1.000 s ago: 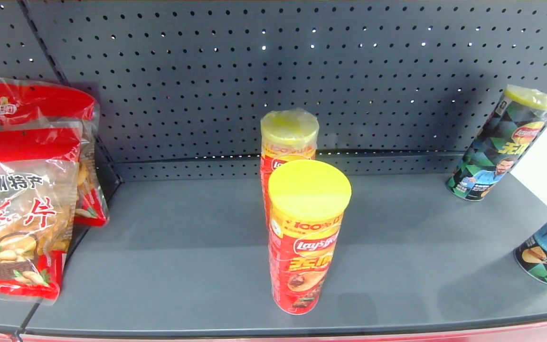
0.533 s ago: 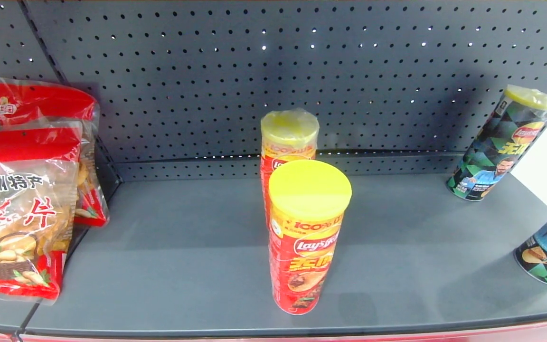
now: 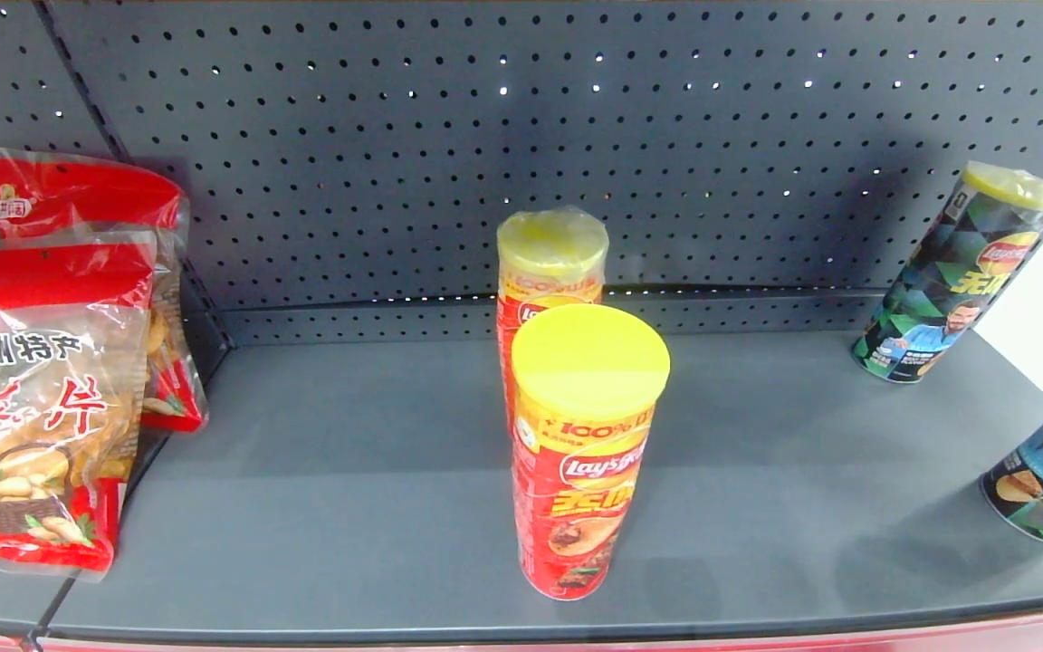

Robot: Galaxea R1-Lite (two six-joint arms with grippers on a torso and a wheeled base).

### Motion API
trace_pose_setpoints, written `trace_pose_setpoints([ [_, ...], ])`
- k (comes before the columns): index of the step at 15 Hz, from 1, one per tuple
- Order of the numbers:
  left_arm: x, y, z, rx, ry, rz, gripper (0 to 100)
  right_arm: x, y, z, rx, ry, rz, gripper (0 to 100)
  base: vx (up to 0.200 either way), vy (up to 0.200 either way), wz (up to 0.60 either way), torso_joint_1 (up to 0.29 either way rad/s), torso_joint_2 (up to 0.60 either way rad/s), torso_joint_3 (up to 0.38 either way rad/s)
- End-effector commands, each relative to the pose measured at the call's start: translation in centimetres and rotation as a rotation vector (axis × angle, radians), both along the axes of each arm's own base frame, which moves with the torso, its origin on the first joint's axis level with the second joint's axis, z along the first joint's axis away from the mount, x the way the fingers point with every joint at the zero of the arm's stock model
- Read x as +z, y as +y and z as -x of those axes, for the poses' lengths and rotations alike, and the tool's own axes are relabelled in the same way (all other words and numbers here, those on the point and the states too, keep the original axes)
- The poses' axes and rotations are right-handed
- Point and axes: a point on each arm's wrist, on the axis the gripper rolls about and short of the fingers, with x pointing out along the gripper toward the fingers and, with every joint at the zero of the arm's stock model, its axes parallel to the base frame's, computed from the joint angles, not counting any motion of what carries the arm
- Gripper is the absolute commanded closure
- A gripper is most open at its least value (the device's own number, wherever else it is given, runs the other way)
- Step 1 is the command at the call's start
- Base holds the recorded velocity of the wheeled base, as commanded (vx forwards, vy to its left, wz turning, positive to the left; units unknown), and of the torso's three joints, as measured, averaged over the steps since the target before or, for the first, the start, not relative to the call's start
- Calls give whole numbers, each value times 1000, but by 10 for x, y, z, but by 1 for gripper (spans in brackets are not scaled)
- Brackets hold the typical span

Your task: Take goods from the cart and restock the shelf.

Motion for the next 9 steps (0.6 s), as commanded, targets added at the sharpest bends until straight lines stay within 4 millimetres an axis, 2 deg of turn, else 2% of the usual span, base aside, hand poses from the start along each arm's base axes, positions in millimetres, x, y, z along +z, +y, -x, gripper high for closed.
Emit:
trace_pose_setpoints([
  [1, 0, 0, 0, 1, 2, 1, 0, -19, 8, -39, 34, 124, 11, 0, 0, 0, 0, 0, 0, 0],
  [3, 0, 0, 0, 1, 2, 1, 0, -29, 15, -54, 115, 96, 15, 0, 0, 0, 0, 0, 0, 0],
  [5, 0, 0, 0, 1, 2, -1, 0, -46, 19, -75, 172, 112, 17, 0, 0, 0, 0, 0, 0, 0],
  [7, 0, 0, 0, 1, 2, 1, 0, -62, 23, -84, 207, 139, 19, 0, 0, 0, 0, 0, 0, 0],
  [9, 0, 0, 0, 1, 2, 1, 0, -68, 38, -86, 304, 135, 24, 0, 0, 0, 0, 0, 0, 0],
])
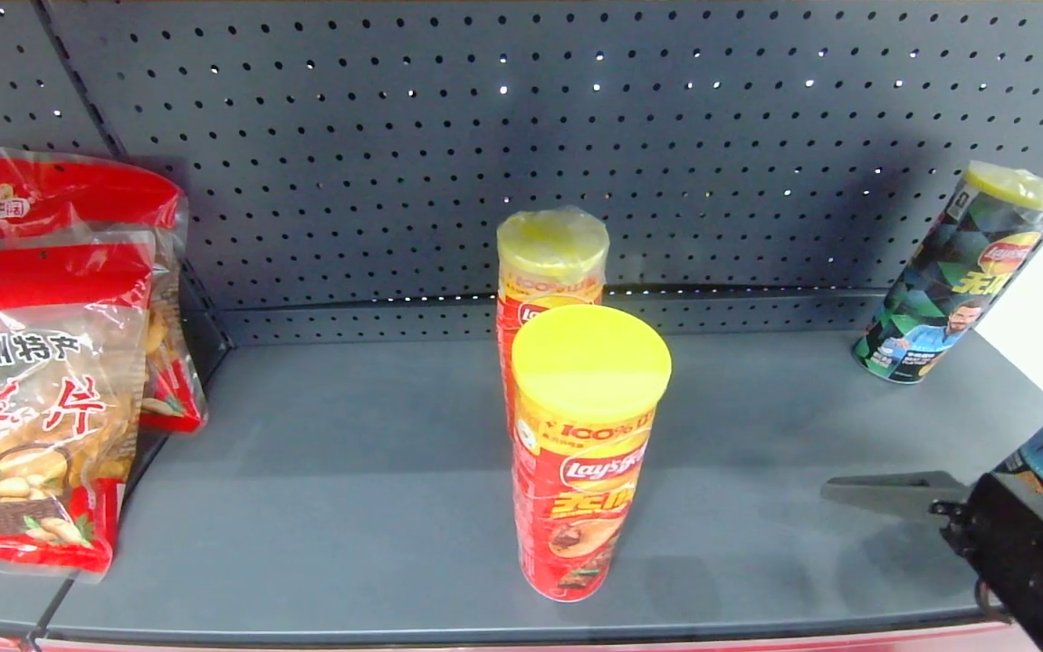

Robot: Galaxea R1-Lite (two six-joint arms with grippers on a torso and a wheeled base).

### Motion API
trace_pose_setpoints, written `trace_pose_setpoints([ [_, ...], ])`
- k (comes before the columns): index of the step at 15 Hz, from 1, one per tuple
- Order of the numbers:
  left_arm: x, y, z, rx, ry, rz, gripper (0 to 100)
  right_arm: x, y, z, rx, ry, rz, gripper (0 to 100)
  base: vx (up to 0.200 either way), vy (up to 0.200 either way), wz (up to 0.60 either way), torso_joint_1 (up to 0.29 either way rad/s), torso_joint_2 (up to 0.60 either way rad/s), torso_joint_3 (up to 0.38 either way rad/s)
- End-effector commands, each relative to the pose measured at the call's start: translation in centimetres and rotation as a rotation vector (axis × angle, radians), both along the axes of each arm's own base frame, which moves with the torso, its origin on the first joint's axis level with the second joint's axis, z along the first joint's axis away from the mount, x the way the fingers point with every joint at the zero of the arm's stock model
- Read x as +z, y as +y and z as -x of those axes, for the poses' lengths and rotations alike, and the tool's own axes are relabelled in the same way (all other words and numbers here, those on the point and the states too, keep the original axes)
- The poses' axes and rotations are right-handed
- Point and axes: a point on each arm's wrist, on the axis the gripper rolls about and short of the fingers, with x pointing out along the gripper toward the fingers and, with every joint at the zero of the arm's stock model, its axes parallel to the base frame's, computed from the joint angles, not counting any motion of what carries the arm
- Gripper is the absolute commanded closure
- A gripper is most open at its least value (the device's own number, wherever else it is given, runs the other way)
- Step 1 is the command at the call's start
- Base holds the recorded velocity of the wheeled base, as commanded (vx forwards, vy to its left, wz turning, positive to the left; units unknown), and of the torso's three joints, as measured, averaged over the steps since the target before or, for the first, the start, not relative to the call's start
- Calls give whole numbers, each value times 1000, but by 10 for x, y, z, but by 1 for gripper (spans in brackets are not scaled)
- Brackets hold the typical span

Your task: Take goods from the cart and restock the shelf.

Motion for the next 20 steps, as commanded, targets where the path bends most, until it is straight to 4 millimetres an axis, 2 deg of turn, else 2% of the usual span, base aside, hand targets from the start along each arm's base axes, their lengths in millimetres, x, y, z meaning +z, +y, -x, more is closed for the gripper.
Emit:
trace_pose_setpoints([
  [1, 0, 0, 0, -1, 2, 0, 0, -33, 21, -12, 114, 149, 43, 0, 0, 0, 0, 0, 0, 0],
  [3, 0, 0, 0, 1, 2, 0, 0, -38, 25, -15, 129, 170, 48, 0, 0, 0, 0, 0, 0, 0],
  [4, 0, 0, 0, -1, 2, 0, 0, -48, 28, -33, 115, 198, 53, 0, 0, 0, 0, 0, 0, 0],
  [5, 0, 0, 0, 1, 2, 0, 0, -48, 28, -36, 107, 195, 52, 0, 0, 0, 0, 0, 0, 0],
  [6, 0, 0, 0, 1, 2, 0, 0, -43, 31, -43, 110, 166, 43, 0, 0, 0, 0, 0, 0, 0],
  [8, 0, 0, 0, -1, 2, 0, 0, -27, 53, -62, 172, 96, 21, 0, 0, 0, 0, 0, 0, 0],
  [11, 0, 0, 0, -1, 2, 0, 0, -3, 70, -72, 200, 5, -15, 0, 0, 0, 0, 0, 0, 0],
  [16, 0, 0, 0, 1, 2, 0, 0, 11, 92, -71, 171, -16, -49, 0, 0, 0, 0, 0, 0, 0],
  [20, 0, 0, 0, 1, 2, 0, 0, 10, 94, -68, 179, -10, -49, 0, 0, 0, 0, 0, 0, 0],
])
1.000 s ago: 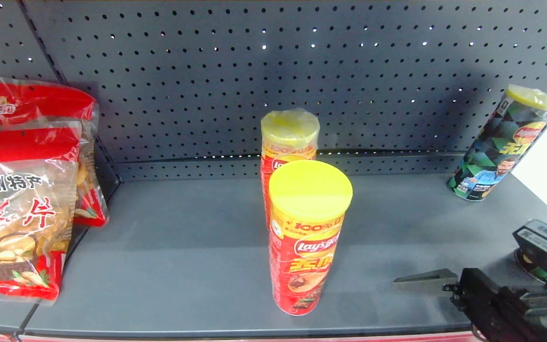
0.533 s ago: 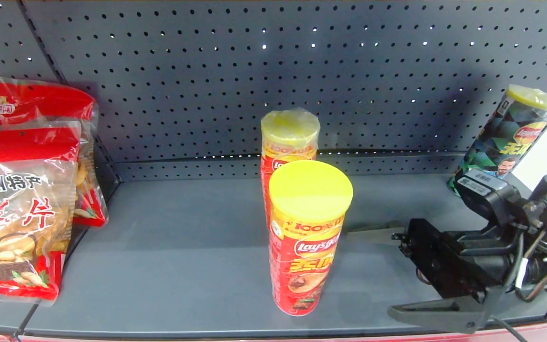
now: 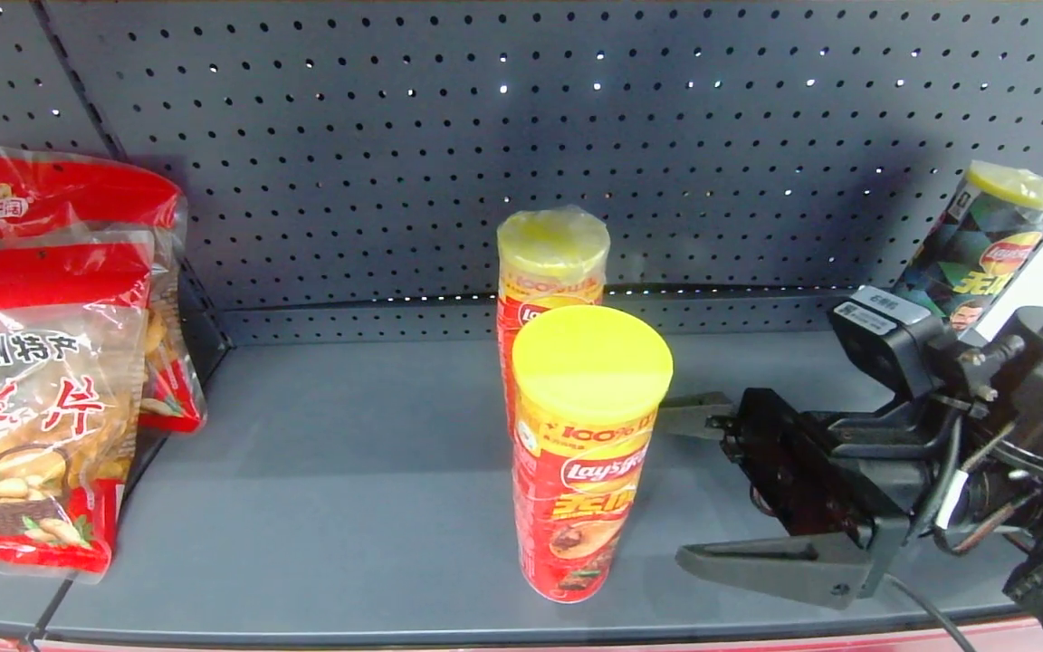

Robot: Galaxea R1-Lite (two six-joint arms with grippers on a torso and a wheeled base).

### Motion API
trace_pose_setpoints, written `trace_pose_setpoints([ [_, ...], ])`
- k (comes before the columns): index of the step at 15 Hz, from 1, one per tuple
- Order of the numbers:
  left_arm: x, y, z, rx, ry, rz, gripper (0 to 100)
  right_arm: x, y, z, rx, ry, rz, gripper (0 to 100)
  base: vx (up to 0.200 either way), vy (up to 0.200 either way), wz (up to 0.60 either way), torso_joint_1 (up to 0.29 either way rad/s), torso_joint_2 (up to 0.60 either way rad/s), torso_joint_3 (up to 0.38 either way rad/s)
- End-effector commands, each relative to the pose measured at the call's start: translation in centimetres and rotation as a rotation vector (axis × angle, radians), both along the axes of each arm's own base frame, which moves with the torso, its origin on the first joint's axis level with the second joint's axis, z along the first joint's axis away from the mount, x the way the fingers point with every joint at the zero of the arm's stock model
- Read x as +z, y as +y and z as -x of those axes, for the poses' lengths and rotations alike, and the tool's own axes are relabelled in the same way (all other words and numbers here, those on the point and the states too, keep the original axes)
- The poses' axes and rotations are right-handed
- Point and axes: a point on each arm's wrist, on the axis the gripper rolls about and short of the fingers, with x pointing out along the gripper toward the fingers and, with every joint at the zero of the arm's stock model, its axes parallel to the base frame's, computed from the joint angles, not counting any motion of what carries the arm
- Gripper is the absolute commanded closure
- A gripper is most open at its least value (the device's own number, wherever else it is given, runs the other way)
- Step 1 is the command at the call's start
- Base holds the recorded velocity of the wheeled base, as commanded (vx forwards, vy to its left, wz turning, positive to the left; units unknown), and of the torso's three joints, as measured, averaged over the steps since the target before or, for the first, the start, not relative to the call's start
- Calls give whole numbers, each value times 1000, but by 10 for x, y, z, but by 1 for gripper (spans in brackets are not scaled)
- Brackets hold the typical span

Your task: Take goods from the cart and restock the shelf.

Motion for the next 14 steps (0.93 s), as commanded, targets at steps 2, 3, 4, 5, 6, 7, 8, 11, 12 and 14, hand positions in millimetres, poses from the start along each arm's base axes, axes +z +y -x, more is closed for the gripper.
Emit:
trace_pose_setpoints([
  [2, 0, 0, 0, -1, 2, 0, 0, -1, 0, 2, 3, 1, 2, 0, 0, 0, 0, 0, 0, 0],
  [3, 0, 0, 0, 0, 2, 0, 0, 0, 0, 3, 5, 0, 1, 0, 0, 0, 0, 0, 0, 0],
  [4, 0, 0, 0, -1, 2, 0, 0, 0, 0, 4, 6, -3, -1, 0, 0, 0, 0, 0, 0, 0],
  [5, 0, 0, 0, 0, 2, 0, 0, 0, 2, 6, 17, -2, 0, 0, 0, 0, 0, 0, 0, 0],
  [6, 0, 0, 0, 0, 2, 0, 0, 0, 3, 8, 26, -2, 0, 0, 0, 0, 0, 0, 0, 0],
  [7, 0, 0, 0, -1, 2, 0, 0, 0, 5, 12, 43, 0, 1, 0, 0, 0, 0, 0, 0, 0],
  [8, 0, 0, 0, 0, 2, 0, 0, 0, 6, 14, 49, -2, 0, 0, 0, 0, 0, 0, 0, 0],
  [11, 0, 0, 0, -1, 2, 0, 0, 0, 7, 15, 54, 0, 1, 0, 0, 0, 0, 0, 0, 0],
  [12, 0, 0, 0, -1, 2, 0, 0, -1, 7, 16, 58, 2, 2, 0, 0, 0, 0, 0, 0, 0],
  [14, 0, 0, 0, -1, 2, 0, 0, -2, 8, 18, 66, 7, 6, 0, 0, 0, 0, 0, 0, 0],
])
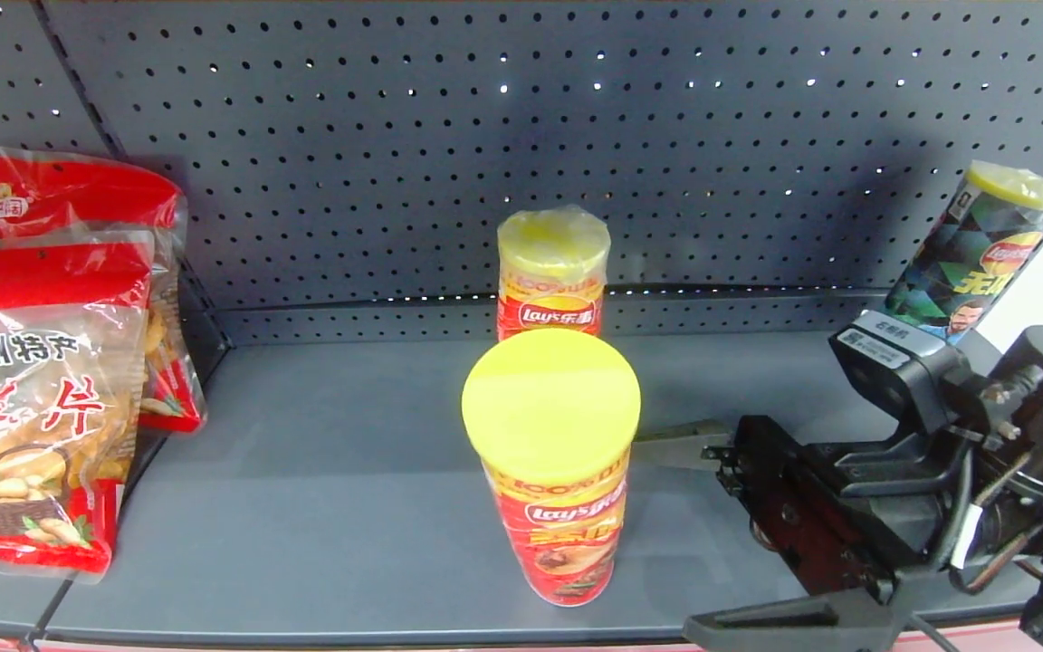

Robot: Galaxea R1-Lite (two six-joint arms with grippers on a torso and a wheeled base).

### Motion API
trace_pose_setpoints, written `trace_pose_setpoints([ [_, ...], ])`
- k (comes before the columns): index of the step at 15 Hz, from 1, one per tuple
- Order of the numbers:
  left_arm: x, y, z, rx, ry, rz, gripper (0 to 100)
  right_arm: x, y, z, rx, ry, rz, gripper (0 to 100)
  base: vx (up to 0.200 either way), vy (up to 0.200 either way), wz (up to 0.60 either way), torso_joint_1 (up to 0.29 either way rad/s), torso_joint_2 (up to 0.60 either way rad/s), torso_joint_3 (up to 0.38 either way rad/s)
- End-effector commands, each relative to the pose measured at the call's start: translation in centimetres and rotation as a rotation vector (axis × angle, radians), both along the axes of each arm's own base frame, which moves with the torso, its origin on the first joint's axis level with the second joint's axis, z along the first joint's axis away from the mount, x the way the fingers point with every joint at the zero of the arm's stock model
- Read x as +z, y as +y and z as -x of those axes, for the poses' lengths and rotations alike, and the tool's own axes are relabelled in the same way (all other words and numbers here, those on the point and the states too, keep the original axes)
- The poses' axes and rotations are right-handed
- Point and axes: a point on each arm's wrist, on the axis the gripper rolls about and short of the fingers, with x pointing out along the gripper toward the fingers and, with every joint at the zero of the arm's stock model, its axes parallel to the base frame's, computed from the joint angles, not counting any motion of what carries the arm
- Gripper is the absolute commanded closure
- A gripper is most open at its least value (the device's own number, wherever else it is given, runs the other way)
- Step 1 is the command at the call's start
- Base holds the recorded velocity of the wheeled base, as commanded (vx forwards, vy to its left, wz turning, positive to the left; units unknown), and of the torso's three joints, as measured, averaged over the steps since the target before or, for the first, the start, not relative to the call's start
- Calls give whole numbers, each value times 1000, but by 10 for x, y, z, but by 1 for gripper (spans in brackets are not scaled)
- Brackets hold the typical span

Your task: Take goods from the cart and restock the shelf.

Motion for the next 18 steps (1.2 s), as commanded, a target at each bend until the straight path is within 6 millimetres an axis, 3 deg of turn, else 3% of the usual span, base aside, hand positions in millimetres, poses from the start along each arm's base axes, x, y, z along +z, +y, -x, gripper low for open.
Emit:
trace_pose_setpoints([
  [1, 0, 0, 0, 0, 2, 0, 0, 0, 0, 1, 4, 1, 0, 0, 0, 0, 0, 0, 0, 0],
  [9, 0, 0, 0, 0, 2, 0, 0, -8, -1, 3, 5, 26, 20, 0, 0, 0, 0, 0, 0, 0],
  [18, 0, 0, 0, 1, 2, 0, 0, -33, -4, 3, -1, 100, 82, 0, 0, 0, 0, 0, 0, 0],
])
